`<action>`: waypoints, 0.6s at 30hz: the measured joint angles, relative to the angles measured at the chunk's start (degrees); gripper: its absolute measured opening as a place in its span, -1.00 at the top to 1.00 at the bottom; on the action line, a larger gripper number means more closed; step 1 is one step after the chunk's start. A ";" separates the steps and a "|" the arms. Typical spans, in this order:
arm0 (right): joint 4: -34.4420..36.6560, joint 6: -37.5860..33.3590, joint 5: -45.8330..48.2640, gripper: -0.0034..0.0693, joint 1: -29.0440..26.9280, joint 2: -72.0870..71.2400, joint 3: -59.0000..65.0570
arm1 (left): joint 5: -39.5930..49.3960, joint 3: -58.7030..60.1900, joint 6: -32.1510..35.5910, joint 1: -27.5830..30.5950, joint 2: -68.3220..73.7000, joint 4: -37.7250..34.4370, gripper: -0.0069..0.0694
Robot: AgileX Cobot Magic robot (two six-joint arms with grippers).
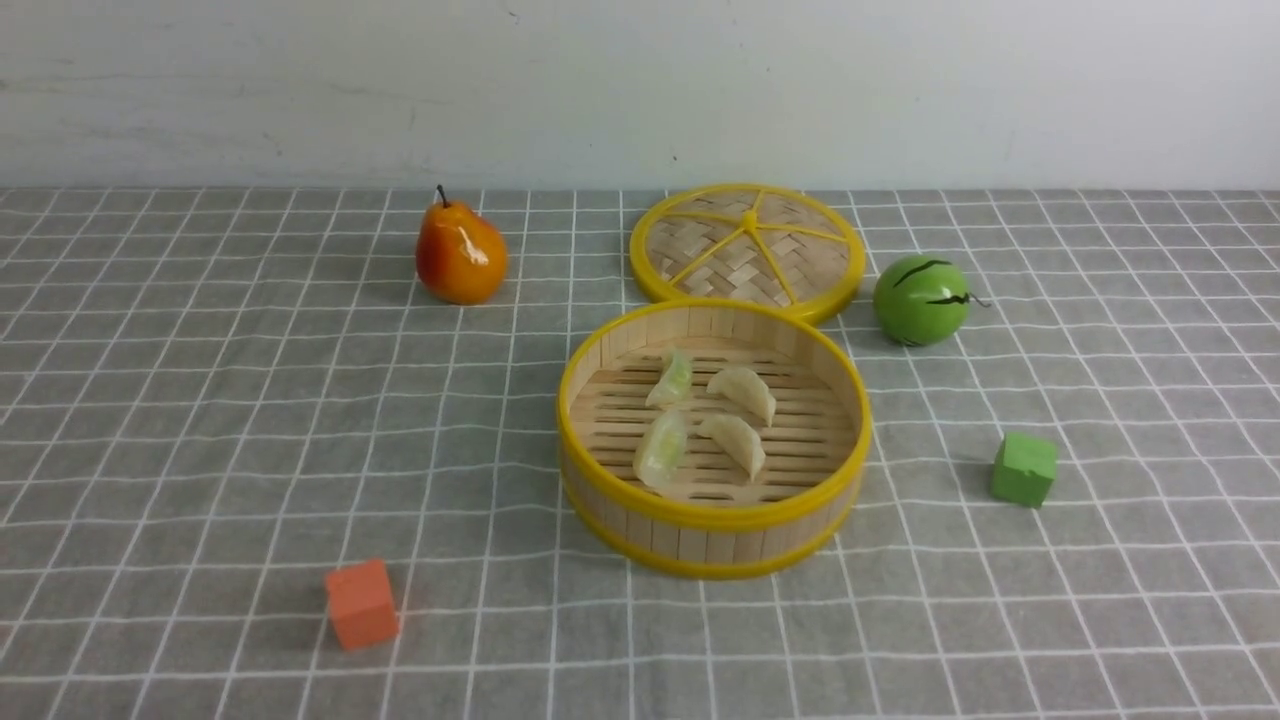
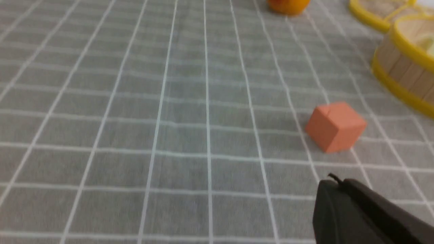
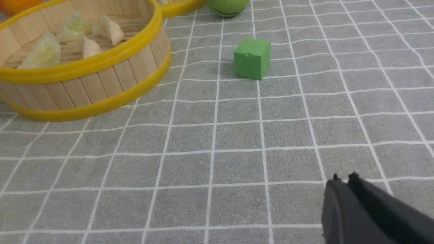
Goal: Put the dumplings into the steamer on the table with the grey tablecloth.
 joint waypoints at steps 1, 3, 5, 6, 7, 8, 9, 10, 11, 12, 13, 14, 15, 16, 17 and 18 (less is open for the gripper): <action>0.00 0.00 0.00 0.82 0.00 0.00 0.00 | 0.14 0.00 0.00 0.00 0.00 -0.16 0.86; 0.00 0.00 0.00 0.82 0.00 0.00 0.00 | 0.20 0.00 0.00 0.00 0.00 -0.21 0.86; 0.00 0.00 0.00 0.81 0.00 0.00 0.00 | 0.20 0.00 0.00 0.00 0.00 -0.23 0.86; 0.00 0.00 0.00 0.80 0.00 0.00 0.00 | 0.20 0.00 0.00 0.00 0.00 -0.23 0.86; 0.00 0.00 0.00 0.80 0.00 0.00 0.00 | 0.20 0.00 0.00 0.00 0.00 -0.23 0.86; 0.00 0.00 0.00 0.79 0.00 0.00 0.00 | 0.20 0.00 0.00 0.00 0.00 -0.23 0.86; 0.00 0.00 0.00 0.79 0.00 0.00 0.00 | 0.20 0.00 0.00 0.00 0.00 -0.23 0.86; 0.00 0.00 0.00 0.79 0.00 0.00 0.00 | 0.20 0.00 0.00 0.00 0.00 -0.23 0.86; 0.00 0.00 0.00 0.79 0.00 0.00 0.00 | 0.20 0.00 0.00 0.00 0.00 -0.23 0.86; 0.00 0.00 0.00 0.79 0.00 0.00 0.00 | 0.20 0.00 0.00 0.00 0.00 -0.23 0.86; 0.00 0.00 0.00 0.78 0.00 0.00 0.00 | 0.20 0.00 0.00 0.00 0.00 -0.23 0.86; 0.00 0.00 0.00 0.78 0.00 0.00 0.00 | 0.20 0.00 0.00 0.00 0.00 -0.23 0.86; 0.00 0.00 0.00 0.78 0.00 0.00 0.00 | 0.20 0.00 0.00 0.00 0.00 -0.23 0.86; 0.00 0.00 0.00 0.77 0.00 0.00 0.00 | 0.20 0.00 0.00 0.00 0.00 -0.23 0.86; 0.00 0.00 0.00 0.76 0.00 0.00 0.00 | 0.20 0.00 0.00 0.00 0.00 -0.23 0.86; 0.05 0.00 0.00 0.76 0.00 0.00 0.00 | 0.20 0.00 0.00 0.00 0.00 -0.23 0.86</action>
